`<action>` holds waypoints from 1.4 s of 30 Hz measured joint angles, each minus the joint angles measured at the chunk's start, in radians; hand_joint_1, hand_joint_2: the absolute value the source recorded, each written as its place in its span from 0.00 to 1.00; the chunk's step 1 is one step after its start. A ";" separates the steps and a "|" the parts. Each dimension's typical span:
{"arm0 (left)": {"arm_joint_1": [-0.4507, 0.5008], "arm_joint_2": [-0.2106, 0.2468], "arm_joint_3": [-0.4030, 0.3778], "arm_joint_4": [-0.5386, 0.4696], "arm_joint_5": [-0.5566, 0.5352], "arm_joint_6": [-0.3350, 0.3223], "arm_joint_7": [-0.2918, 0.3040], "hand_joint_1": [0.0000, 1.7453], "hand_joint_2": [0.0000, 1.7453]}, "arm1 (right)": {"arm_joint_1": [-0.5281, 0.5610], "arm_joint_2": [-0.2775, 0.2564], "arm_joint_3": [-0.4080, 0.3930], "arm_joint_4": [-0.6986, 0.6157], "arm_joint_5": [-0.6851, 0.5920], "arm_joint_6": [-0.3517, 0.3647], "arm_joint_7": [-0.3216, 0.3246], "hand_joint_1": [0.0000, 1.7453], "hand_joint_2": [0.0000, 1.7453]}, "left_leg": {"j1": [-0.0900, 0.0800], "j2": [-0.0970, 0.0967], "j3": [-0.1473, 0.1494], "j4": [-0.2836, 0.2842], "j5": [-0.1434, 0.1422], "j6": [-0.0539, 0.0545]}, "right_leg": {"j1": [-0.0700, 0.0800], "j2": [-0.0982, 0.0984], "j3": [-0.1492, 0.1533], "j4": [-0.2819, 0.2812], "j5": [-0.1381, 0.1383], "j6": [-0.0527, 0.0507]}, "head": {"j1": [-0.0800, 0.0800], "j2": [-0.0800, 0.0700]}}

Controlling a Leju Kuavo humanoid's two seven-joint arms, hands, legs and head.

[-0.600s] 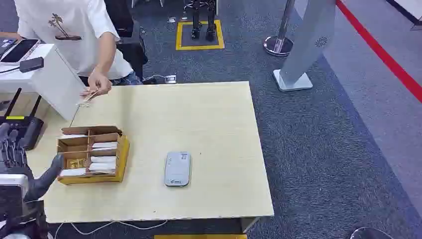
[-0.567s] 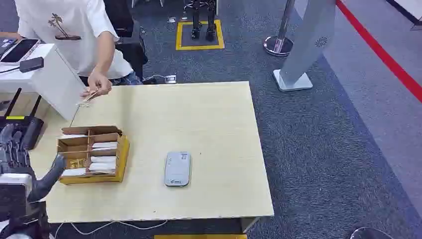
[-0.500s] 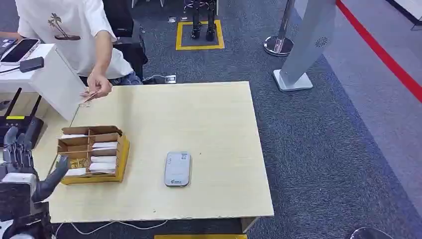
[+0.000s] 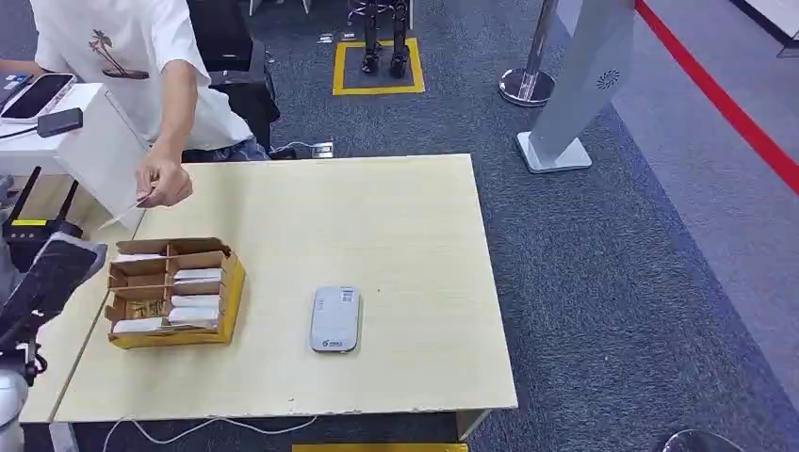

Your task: Pass the card to the sensor for recognition and then transmit it.

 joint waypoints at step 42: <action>-0.143 0.128 -0.251 0.177 -0.258 -0.101 0.029 1.00 1.00 | -0.003 0.007 0.000 0.000 -0.001 0.010 0.014 0.00 0.00 | -0.001 0.001 0.000 0.000 0.000 0.000 | 0.000 0.001 -0.001 -0.001 0.000 0.000 | 0.000 0.000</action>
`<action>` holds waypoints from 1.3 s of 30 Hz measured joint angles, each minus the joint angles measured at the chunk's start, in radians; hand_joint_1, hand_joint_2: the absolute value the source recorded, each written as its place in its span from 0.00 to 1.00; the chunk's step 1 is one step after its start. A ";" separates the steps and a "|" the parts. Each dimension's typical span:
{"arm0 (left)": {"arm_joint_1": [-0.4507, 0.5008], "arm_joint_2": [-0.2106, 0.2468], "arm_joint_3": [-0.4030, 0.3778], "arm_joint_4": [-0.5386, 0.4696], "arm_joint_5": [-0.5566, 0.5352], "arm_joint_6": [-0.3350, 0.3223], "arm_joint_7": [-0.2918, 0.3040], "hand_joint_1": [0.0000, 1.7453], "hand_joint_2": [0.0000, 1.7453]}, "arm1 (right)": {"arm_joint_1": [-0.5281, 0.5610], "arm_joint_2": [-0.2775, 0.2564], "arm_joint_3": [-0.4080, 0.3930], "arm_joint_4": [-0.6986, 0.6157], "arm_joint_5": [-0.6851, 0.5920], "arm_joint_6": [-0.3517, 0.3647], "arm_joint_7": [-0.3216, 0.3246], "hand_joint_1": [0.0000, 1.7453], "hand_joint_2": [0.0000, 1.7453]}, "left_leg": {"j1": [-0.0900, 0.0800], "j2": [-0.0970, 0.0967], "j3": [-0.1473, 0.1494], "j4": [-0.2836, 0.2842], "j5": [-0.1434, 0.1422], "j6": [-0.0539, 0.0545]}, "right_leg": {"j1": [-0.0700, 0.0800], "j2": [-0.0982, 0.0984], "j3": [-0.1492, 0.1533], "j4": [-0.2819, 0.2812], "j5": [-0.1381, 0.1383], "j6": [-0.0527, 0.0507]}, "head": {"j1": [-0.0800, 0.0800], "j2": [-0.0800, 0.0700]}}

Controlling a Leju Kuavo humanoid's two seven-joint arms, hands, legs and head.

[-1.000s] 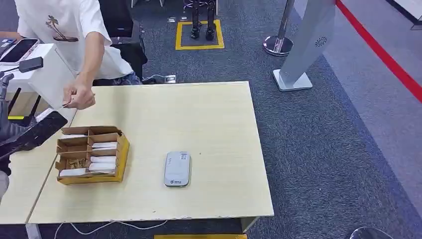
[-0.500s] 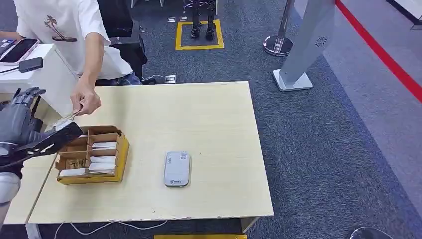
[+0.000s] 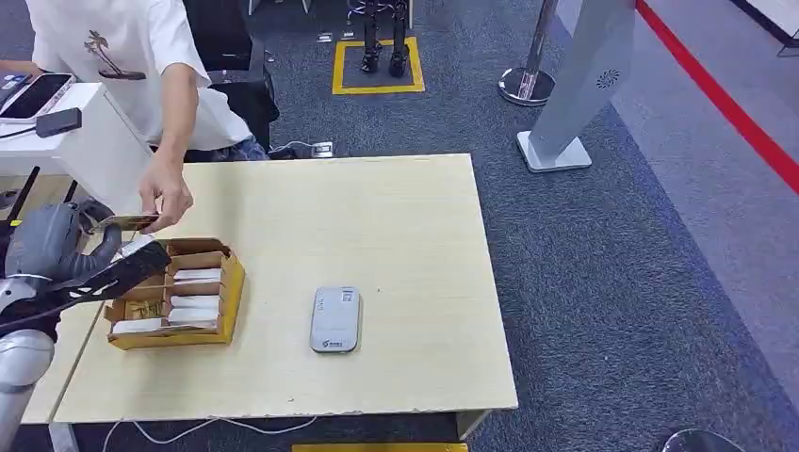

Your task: Pass the card to the sensor for recognition and then transmit it.

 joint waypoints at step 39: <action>0.027 -0.336 -0.288 0.184 -0.147 0.145 -0.057 1.00 1.00 | -0.001 0.000 0.010 0.000 0.021 -0.001 -0.005 0.00 0.00 | -0.001 0.000 0.000 0.000 -0.001 0.001 | -0.001 0.000 0.000 -0.001 0.000 0.000 | 0.000 0.000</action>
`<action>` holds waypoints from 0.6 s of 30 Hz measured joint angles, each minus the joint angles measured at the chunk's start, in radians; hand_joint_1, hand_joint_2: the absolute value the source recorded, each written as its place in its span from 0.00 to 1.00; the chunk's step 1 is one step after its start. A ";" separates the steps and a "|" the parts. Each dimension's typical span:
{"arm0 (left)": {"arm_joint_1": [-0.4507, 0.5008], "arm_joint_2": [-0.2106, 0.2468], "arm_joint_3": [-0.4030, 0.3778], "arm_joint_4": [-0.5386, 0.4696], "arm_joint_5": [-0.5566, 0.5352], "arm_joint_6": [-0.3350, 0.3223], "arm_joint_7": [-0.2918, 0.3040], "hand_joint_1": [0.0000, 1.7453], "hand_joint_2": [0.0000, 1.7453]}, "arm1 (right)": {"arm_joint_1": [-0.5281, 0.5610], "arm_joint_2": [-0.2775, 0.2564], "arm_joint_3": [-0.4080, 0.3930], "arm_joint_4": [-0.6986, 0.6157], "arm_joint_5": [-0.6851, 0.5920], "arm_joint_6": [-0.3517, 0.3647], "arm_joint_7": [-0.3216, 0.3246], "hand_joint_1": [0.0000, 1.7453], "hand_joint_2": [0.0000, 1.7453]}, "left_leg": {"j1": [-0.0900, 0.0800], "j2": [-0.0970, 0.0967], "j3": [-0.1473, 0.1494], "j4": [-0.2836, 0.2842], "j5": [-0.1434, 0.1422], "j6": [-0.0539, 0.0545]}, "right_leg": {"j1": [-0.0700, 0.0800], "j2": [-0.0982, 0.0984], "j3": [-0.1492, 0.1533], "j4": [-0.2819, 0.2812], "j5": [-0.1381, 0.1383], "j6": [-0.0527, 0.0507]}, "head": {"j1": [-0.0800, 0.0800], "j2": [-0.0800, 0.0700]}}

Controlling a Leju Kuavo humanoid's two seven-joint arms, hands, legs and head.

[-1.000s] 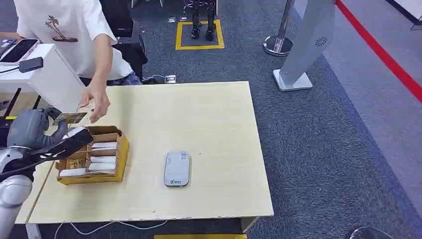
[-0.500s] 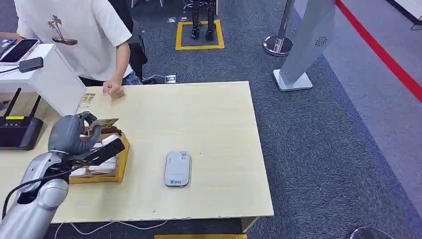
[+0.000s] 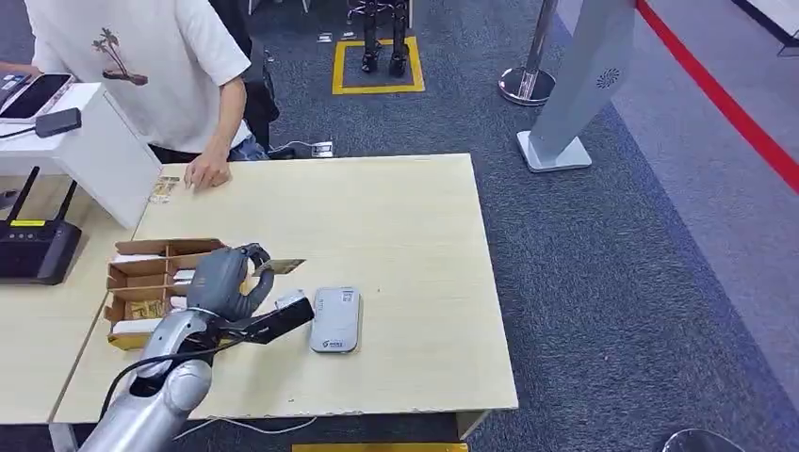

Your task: Pass the card to the sensor for recognition and then transmit it.

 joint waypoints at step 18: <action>0.036 -0.089 -0.062 0.109 -0.003 0.027 -0.009 1.00 1.00 | 0.000 0.000 0.014 0.000 0.002 -0.002 0.003 0.00 0.00 | 0.000 0.000 0.000 0.000 0.000 0.000 | 0.000 0.000 0.000 0.000 0.000 0.000 | 0.000 0.000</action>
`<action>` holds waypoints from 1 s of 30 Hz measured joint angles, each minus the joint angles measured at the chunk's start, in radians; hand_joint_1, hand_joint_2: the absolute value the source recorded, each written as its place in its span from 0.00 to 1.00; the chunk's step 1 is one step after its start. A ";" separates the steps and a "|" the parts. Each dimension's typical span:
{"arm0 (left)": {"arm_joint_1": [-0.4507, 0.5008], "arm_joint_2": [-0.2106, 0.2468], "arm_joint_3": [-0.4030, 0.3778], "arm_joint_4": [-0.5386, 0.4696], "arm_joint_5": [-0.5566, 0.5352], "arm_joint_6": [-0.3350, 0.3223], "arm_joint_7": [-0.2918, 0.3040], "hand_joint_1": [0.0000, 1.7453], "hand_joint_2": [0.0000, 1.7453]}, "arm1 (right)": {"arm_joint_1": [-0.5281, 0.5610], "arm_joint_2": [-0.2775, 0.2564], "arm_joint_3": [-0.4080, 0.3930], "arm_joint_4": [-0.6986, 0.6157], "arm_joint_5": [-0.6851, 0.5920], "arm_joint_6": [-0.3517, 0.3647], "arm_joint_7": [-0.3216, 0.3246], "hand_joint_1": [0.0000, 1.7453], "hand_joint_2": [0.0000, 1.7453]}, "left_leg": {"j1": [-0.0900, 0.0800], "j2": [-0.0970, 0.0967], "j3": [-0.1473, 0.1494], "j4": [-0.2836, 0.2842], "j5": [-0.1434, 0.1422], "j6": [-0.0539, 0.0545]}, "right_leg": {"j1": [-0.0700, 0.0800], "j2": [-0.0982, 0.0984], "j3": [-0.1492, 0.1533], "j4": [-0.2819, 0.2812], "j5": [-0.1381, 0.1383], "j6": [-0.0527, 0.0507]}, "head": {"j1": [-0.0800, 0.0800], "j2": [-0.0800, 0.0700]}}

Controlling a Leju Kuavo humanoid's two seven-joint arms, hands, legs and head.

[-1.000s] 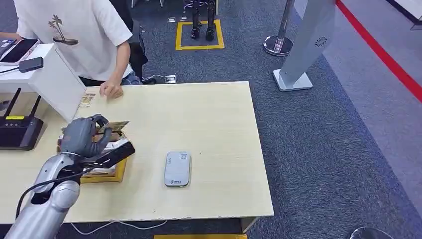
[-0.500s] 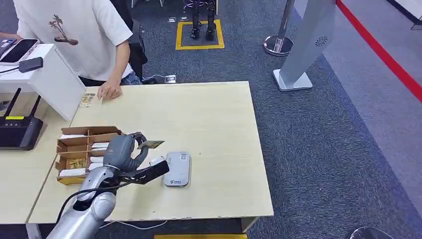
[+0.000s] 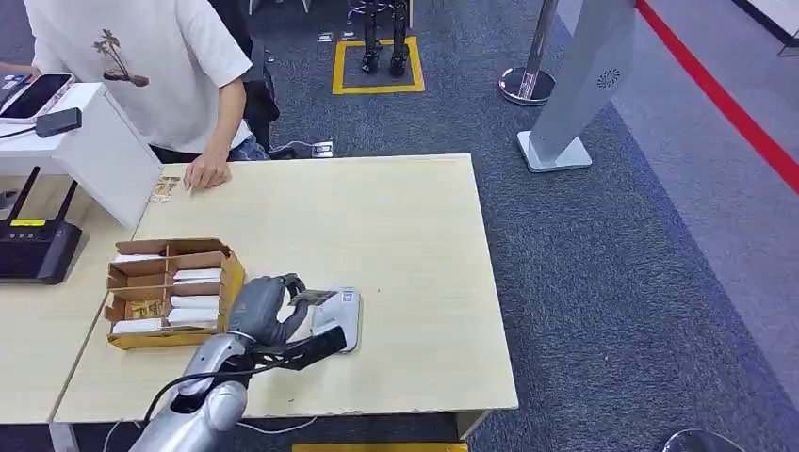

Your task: Pass the card to the sensor for recognition and then transmit it.

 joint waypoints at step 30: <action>0.013 -0.018 -0.040 0.029 -0.020 0.001 -0.007 1.00 1.00 | -0.001 0.000 0.013 0.000 0.013 0.006 0.002 0.00 0.00 | 0.000 0.000 0.000 0.000 0.000 0.000 | 0.000 0.000 0.000 0.000 0.000 0.000 | 0.000 0.000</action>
